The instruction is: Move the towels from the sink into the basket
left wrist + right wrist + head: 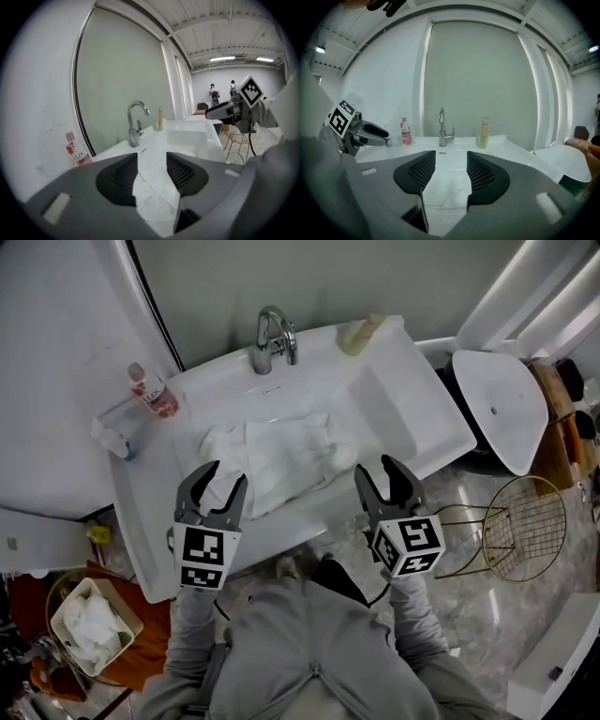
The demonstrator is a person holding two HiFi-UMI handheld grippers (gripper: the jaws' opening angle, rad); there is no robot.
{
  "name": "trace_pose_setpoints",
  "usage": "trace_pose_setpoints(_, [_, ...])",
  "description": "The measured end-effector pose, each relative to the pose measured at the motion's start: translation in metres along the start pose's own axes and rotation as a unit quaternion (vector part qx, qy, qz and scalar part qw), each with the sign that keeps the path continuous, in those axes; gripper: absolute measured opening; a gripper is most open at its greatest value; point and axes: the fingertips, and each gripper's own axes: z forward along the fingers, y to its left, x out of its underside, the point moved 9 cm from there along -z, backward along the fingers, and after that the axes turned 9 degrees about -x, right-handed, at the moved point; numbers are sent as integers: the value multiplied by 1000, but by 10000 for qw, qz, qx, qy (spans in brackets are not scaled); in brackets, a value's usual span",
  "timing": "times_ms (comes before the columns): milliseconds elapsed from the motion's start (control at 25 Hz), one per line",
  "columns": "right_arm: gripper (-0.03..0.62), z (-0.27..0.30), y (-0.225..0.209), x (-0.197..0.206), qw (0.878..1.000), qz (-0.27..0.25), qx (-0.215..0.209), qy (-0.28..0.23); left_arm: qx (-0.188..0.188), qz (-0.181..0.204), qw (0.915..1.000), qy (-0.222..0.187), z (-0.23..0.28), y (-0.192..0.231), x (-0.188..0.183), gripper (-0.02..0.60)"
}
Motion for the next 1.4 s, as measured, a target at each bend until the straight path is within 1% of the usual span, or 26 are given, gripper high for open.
trace_pose_setpoints(240, [190,42,-31,-9,9991,-98,-359,190,-101,-171,9993,323,32,1,4,229])
trace_pose_setpoints(400, [190,76,-54,-9,9961,-173,-763,411,-354,-356,9968,625,54,3,11,229])
trace_pose_setpoints(560, [190,120,-74,-16,9879,-407,-1312,715,-667,-604,9908,1012,76,5,21,229])
trace_pose_setpoints(680, [192,149,-82,-15,9757,-633,-1832,1019,-830,-712,9849,1339,89,7,29,229])
trace_pose_setpoints(760, [199,167,-84,-6,9600,-810,-2275,1420,-845,-717,9809,1598,97,5,34,241])
trace_pose_setpoints(800, [232,177,-85,2,9491,-914,-2496,1692,-840,-705,9787,1736,102,4,37,258])
trace_pose_setpoints(840, [252,186,-85,11,9367,-1031,-2694,1983,-827,-679,9764,1874,106,3,41,278])
trace_pose_setpoints(960, [284,210,-83,40,8962,-1440,-3142,2780,-696,-510,9695,2296,123,1,55,307])
trace_pose_setpoints(1040, [324,220,-79,62,8638,-1702,-3465,3237,-430,-459,9635,2602,134,-3,66,346])
trace_pose_setpoints(1080, [355,223,-76,76,8443,-1815,-3654,3474,-247,-485,9598,2755,138,-6,72,378])
trace_pose_setpoints(1120, [393,224,-74,90,8238,-1935,-3817,3718,-69,-515,9553,2911,141,-10,78,395])
trace_pose_setpoints(1160, [400,226,-71,101,8049,-2082,-3920,3937,73,-516,9503,3071,144,-13,84,404])
trace_pose_setpoints(1200, [402,228,-70,111,7901,-2246,-3958,4106,166,-469,9453,3224,148,-16,90,407])
trace_pose_setpoints(1240, [402,230,-70,118,7800,-2390,-3951,4223,216,-385,9408,3361,151,-18,97,407])
trace_pose_setpoints(1280, [402,233,-70,125,7735,-2489,-3930,4304,244,-283,9368,3480,155,-20,103,407])
trace_pose_setpoints(1400, [402,239,-73,141,7612,-2551,-3918,4495,355,-7,9250,3783,167,-22,123,407])
